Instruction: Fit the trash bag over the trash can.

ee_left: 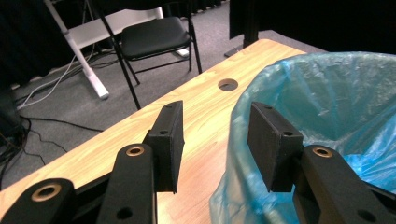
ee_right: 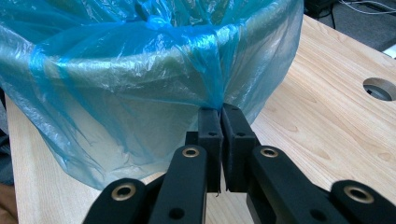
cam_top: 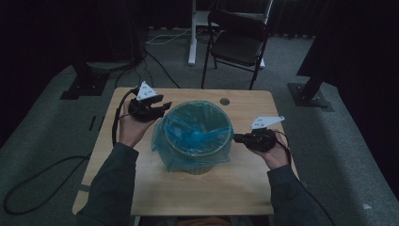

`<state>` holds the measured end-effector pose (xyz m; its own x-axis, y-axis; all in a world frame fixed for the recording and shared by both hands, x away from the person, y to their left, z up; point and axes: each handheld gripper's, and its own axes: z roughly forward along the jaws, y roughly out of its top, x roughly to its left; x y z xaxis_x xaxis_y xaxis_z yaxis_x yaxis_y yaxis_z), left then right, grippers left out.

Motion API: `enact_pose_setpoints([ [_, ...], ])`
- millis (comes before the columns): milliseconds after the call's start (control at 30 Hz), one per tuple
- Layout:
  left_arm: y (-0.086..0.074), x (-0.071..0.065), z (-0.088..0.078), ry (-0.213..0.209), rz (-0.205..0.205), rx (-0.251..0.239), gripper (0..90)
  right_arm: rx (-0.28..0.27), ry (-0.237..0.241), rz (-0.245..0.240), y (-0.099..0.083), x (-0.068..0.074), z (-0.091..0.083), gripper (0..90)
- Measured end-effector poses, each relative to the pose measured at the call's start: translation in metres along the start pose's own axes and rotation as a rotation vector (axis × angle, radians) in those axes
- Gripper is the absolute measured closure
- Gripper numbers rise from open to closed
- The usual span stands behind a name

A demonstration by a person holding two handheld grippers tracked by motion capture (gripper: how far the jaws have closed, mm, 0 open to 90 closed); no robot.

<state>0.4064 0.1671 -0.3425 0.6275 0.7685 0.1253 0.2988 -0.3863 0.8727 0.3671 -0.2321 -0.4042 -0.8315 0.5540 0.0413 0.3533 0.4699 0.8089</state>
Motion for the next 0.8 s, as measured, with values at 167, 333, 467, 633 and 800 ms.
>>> enact_pose_setpoints([
  [167, -0.018, 0.005, -0.004, 0.036, -0.051, -0.027, 55.1, -0.003, 0.002, 0.007, -0.001, 0.000, 0.000, 86.7],
  [333, -0.038, 0.013, -0.004, 0.043, -0.107, -0.029, 55.1, -0.003, 0.004, 0.004, -0.001, 0.000, 0.000, 85.8],
  [467, -0.048, 0.017, -0.001, 0.045, -0.129, -0.013, 55.1, -0.008, 0.003, 0.003, 0.000, 0.000, 0.000, 85.3],
  [633, -0.065, 0.020, 0.005, 0.048, -0.150, 0.020, 54.6, -0.011, 0.007, 0.002, 0.000, 0.001, -0.001, 81.5],
  [800, -0.078, 0.022, 0.012, 0.054, -0.175, 0.039, 54.6, -0.021, -0.001, -0.001, 0.001, 0.002, -0.003, 68.8],
])
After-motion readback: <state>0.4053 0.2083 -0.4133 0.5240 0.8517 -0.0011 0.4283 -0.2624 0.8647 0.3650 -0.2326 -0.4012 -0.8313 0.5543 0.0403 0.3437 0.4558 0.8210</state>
